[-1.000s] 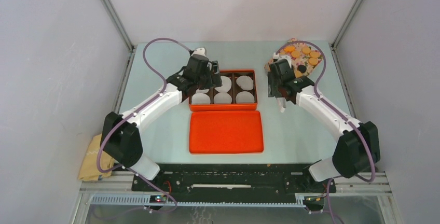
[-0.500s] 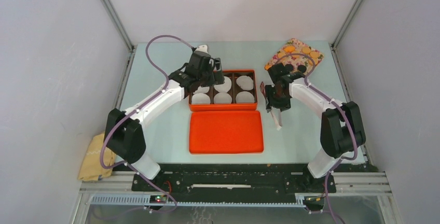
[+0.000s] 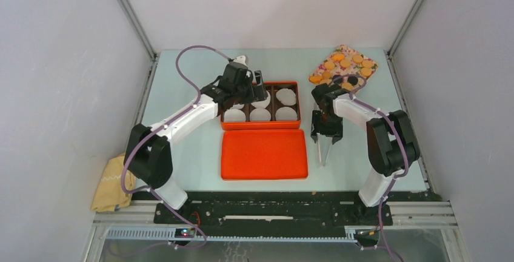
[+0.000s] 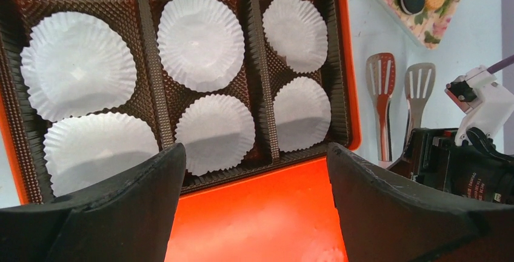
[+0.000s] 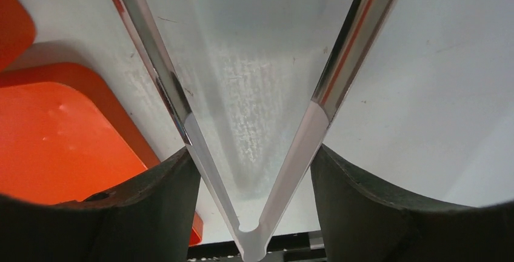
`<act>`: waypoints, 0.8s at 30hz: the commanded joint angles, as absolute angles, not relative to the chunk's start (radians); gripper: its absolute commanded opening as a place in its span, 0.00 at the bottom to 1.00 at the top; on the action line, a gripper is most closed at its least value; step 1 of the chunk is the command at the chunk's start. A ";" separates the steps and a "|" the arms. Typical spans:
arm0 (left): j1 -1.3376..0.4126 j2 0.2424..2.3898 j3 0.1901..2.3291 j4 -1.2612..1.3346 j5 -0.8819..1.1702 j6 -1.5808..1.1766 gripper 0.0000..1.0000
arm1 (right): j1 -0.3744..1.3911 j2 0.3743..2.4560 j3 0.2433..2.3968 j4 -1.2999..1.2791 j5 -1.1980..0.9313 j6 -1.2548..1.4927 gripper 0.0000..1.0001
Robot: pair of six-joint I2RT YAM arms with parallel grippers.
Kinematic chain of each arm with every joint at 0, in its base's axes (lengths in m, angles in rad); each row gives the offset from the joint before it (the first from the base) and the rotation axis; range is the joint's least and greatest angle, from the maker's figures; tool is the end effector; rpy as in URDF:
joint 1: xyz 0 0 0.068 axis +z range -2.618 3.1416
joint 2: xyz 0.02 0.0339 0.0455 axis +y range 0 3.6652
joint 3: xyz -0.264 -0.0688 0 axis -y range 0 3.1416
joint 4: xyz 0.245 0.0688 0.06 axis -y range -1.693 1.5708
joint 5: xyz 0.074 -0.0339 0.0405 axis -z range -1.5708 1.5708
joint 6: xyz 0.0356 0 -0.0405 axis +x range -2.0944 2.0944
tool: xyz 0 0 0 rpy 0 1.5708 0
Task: Pack the cookies
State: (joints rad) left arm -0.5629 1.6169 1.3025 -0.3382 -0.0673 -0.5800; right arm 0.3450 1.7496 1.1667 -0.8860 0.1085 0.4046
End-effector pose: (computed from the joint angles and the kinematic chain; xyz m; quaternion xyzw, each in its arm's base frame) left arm 0.3148 -0.1958 0.2920 -0.0226 0.8958 -0.2142 0.3888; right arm 0.2984 0.1031 0.1797 0.0325 0.9967 -0.0318 0.0671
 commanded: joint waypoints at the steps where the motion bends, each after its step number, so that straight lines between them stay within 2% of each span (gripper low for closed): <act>1: -0.565 1.632 1.274 -0.302 -0.029 -0.592 0.90 | 0.367 1.762 1.120 -0.822 0.151 0.535 0.71; 8: -0.566 1.642 1.266 -0.297 -0.013 -0.583 0.90 | 0.378 1.721 0.955 -0.660 0.154 0.694 0.75; 9: -0.566 1.645 1.264 -0.295 -0.009 -0.584 0.90 | 0.383 1.711 0.944 -0.647 0.167 0.708 0.76; 11: -0.566 1.651 1.262 -0.289 -0.008 -0.590 0.90 | 0.388 1.687 0.926 -0.636 0.200 0.741 0.83; 18: -0.567 1.657 1.261 -0.285 0.022 -0.596 0.90 | 0.394 1.672 0.902 -0.606 0.187 0.798 0.86; 22: -0.568 1.657 1.257 -0.285 0.023 -0.595 0.90 | 0.394 1.672 0.902 -0.604 0.192 0.803 0.82; 24: -0.567 1.657 1.254 -0.285 0.023 -0.594 0.90 | 0.394 1.672 0.902 -0.606 0.197 0.805 0.72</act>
State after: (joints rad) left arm -0.5629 1.6562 1.2881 -0.3149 0.0074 -0.5804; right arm 0.3836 1.6421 0.9375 -0.6842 0.1661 0.7490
